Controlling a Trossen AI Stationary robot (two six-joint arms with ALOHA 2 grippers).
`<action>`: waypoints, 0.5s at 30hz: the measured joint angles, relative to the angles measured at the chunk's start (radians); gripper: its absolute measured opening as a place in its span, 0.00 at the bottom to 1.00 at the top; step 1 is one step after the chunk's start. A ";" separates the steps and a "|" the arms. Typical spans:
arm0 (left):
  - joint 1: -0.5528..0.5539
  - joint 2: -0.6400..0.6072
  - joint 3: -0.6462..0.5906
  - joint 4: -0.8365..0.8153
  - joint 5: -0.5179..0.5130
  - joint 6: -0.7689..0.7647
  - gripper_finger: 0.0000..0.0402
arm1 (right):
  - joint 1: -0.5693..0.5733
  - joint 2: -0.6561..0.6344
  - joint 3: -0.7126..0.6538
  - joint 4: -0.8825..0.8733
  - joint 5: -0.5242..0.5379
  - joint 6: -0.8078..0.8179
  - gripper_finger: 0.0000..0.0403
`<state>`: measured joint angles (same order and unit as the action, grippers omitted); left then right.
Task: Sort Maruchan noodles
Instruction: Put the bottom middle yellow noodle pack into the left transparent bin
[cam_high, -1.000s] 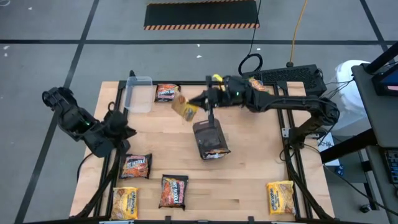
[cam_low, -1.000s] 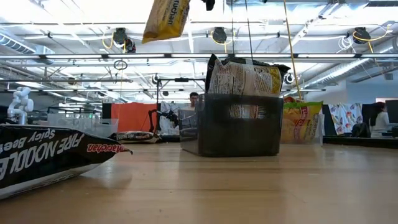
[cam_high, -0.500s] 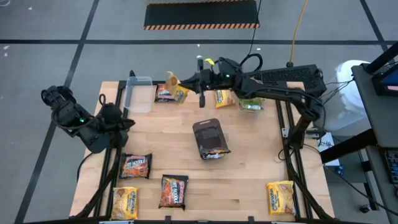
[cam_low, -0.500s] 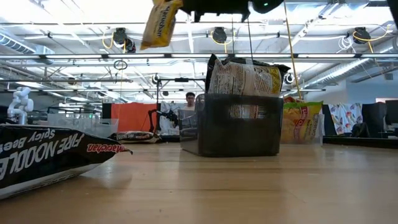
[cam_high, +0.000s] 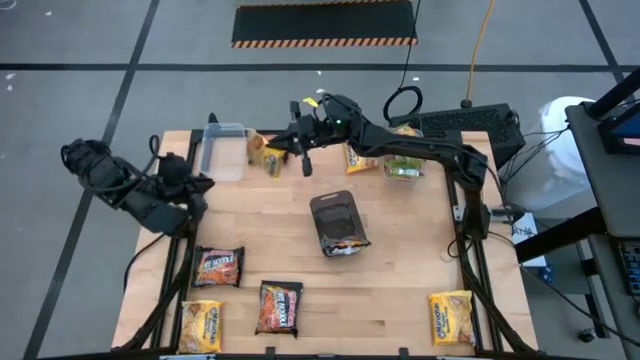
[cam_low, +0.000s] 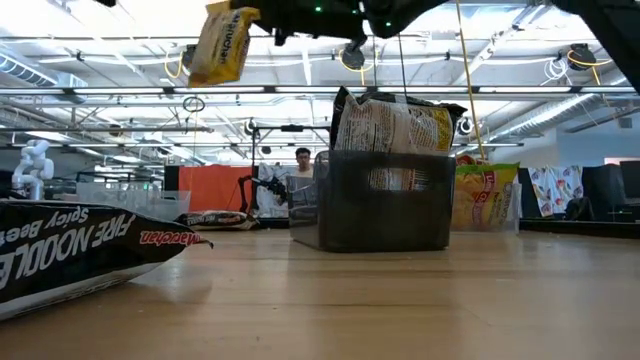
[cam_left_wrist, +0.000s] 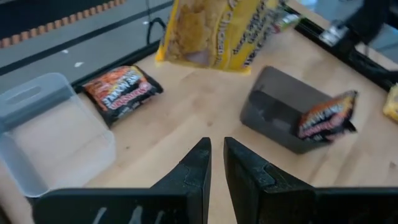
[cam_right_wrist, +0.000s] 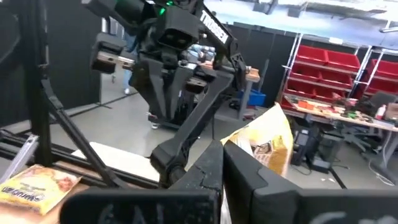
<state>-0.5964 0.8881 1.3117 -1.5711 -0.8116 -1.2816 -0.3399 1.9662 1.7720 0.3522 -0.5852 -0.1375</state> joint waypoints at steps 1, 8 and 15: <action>0.018 0.001 0.000 0.000 -0.001 0.006 0.12 | 0.001 0.014 0.018 0.000 -0.004 0.002 0.00; 0.122 0.001 -0.068 0.000 -0.001 0.051 0.12 | 0.008 0.045 0.058 -0.027 -0.053 0.022 0.00; 0.186 0.002 -0.172 0.004 0.009 0.049 0.12 | 0.008 0.045 0.057 -0.069 -0.101 0.023 0.00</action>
<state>-0.4109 0.8902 1.1402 -1.5668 -0.8028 -1.2330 -0.3317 2.0109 1.8294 0.2828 -0.6860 -0.1147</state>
